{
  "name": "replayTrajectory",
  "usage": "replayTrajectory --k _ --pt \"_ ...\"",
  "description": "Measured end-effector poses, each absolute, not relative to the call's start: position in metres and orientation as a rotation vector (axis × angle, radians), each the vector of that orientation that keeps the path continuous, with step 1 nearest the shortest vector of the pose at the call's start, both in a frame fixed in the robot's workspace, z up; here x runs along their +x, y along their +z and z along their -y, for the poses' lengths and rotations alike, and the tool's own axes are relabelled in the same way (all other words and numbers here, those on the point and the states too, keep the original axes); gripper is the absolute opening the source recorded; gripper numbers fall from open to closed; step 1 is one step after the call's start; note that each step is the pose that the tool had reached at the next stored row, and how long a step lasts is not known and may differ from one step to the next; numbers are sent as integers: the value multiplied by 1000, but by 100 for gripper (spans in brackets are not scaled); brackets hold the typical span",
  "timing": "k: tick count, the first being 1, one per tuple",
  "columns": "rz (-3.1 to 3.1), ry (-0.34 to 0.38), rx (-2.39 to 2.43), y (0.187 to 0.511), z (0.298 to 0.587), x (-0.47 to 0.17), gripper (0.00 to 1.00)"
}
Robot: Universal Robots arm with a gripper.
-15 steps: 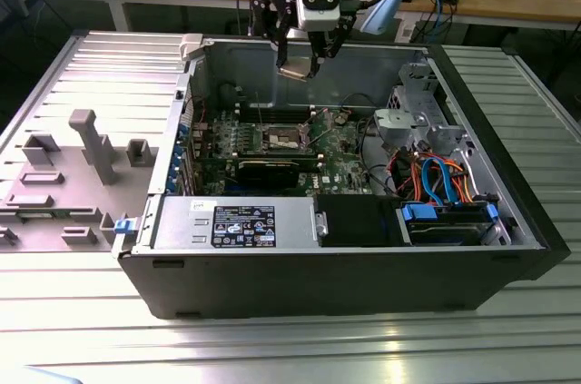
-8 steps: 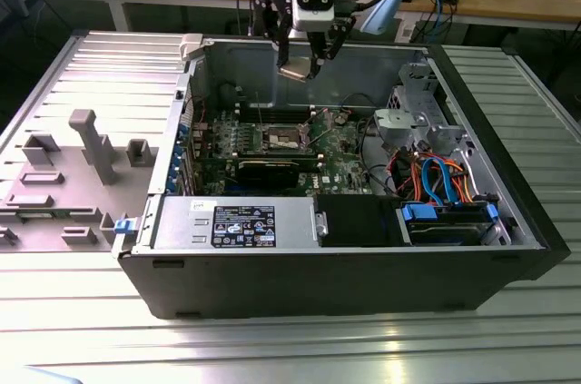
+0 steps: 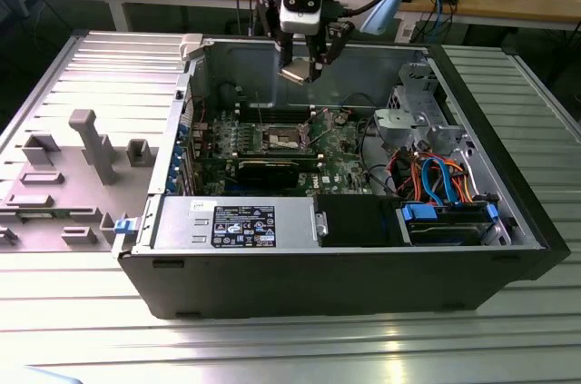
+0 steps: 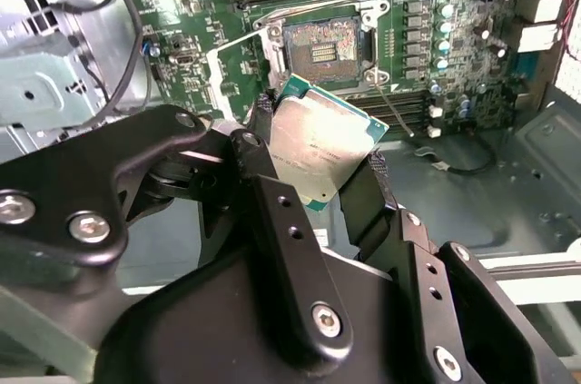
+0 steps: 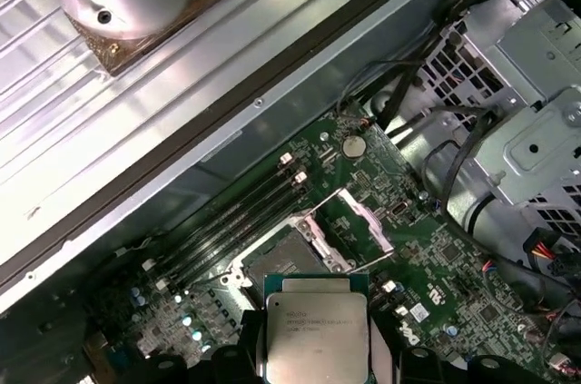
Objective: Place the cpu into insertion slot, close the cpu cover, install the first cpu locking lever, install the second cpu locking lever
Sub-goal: 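Place the cpu into insertion slot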
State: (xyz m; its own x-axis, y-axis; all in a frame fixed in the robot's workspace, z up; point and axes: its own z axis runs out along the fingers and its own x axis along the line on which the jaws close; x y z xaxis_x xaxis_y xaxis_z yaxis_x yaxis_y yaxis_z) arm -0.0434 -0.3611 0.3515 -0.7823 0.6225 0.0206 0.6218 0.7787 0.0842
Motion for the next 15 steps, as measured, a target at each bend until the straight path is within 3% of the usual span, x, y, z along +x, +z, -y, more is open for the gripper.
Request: replayTrajectory --k 15 --pt "-2907 135 1152 350 361 -43 54"
